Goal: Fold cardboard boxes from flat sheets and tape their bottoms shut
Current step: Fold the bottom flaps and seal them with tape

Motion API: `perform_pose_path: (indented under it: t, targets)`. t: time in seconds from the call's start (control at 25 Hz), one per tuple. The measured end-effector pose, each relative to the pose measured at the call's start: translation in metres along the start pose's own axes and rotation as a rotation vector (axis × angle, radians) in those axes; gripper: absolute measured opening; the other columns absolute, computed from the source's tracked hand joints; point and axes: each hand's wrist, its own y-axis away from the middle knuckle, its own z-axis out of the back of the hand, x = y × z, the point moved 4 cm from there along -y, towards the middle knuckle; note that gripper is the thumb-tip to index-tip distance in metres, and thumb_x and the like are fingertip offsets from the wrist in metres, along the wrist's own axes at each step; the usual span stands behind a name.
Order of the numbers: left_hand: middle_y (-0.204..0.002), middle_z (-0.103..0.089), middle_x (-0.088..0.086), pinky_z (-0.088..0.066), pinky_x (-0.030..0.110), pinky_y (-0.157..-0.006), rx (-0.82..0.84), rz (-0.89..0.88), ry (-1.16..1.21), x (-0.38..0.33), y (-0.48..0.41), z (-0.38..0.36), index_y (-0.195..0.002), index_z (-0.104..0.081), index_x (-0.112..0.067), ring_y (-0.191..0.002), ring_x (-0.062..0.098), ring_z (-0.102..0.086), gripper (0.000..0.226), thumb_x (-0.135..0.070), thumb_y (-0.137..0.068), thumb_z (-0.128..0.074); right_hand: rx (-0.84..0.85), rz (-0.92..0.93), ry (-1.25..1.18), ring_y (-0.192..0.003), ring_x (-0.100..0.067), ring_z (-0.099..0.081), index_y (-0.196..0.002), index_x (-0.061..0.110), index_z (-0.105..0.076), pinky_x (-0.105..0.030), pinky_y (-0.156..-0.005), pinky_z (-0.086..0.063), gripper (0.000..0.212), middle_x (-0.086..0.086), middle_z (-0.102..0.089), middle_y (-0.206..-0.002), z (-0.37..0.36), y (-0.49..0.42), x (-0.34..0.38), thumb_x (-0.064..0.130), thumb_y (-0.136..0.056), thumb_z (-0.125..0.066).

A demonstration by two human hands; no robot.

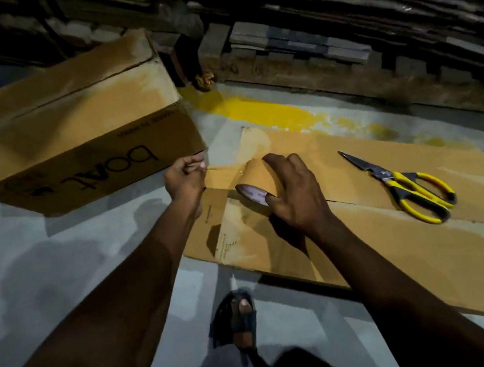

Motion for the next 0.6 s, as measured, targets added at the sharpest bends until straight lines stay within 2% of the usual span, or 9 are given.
perform_pose_path:
  t: [0.12,0.24,0.36,0.52,0.6]
  targets:
    - [-0.088,-0.067,0.006,-0.048,0.03,-0.07,0.065,-0.001,0.041,0.007,-0.006,-0.011,-0.091,-0.069,-0.011,-0.081,0.017,-0.061,0.011,-0.002,-0.089,-0.063,-0.095,-0.009,0.063,-0.084,-0.033,-0.054,-0.136,0.016,-0.055,-0.035,-0.066,-0.042,0.073,-0.01,-0.051,-0.099,0.005,-0.004,-0.005,0.04,-0.068,-0.048]
    - [-0.077,-0.064,-0.001,-0.046,0.025,-0.06,0.116,0.042,0.065,0.022,-0.006,-0.019,-0.084,-0.068,-0.017,-0.076,0.017,-0.06,0.017,-0.002,-0.09,-0.062,-0.134,-0.021,0.123,-0.08,-0.029,-0.055,-0.137,0.022,-0.056,-0.029,-0.061,-0.039,0.073,-0.008,-0.053,-0.096,0.009,-0.006,-0.006,0.041,-0.068,-0.046]
    - [-0.076,-0.064,-0.002,-0.043,0.021,-0.051,0.12,0.077,0.044,0.036,-0.007,-0.021,-0.081,-0.069,-0.02,-0.069,0.014,-0.058,0.02,-0.003,-0.089,-0.062,-0.119,-0.009,0.176,-0.079,-0.029,-0.056,-0.136,0.023,-0.058,-0.033,-0.061,-0.046,0.071,-0.008,-0.055,-0.095,0.007,-0.006,-0.002,0.043,-0.069,-0.046]
    - [-0.084,-0.066,0.007,-0.047,0.024,-0.057,0.148,0.04,0.013,0.045,-0.007,-0.025,-0.08,-0.07,-0.019,-0.071,0.017,-0.059,0.021,-0.001,-0.088,-0.063,-0.11,0.012,0.215,-0.076,-0.028,-0.055,-0.135,0.024,-0.057,-0.031,-0.06,-0.045,0.069,-0.006,-0.053,-0.094,0.004,-0.008,-0.004,0.036,-0.068,-0.051]
    - [-0.089,-0.069,0.009,-0.054,0.029,-0.066,0.184,0.028,-0.029,0.051,-0.005,-0.032,-0.078,-0.069,-0.021,-0.082,0.024,-0.065,0.023,0.0,-0.086,-0.064,-0.101,0.012,0.215,-0.077,-0.029,-0.055,-0.136,0.024,-0.057,-0.031,-0.059,-0.045,0.069,-0.006,-0.053,-0.094,0.004,-0.008,-0.006,0.031,-0.067,-0.057]
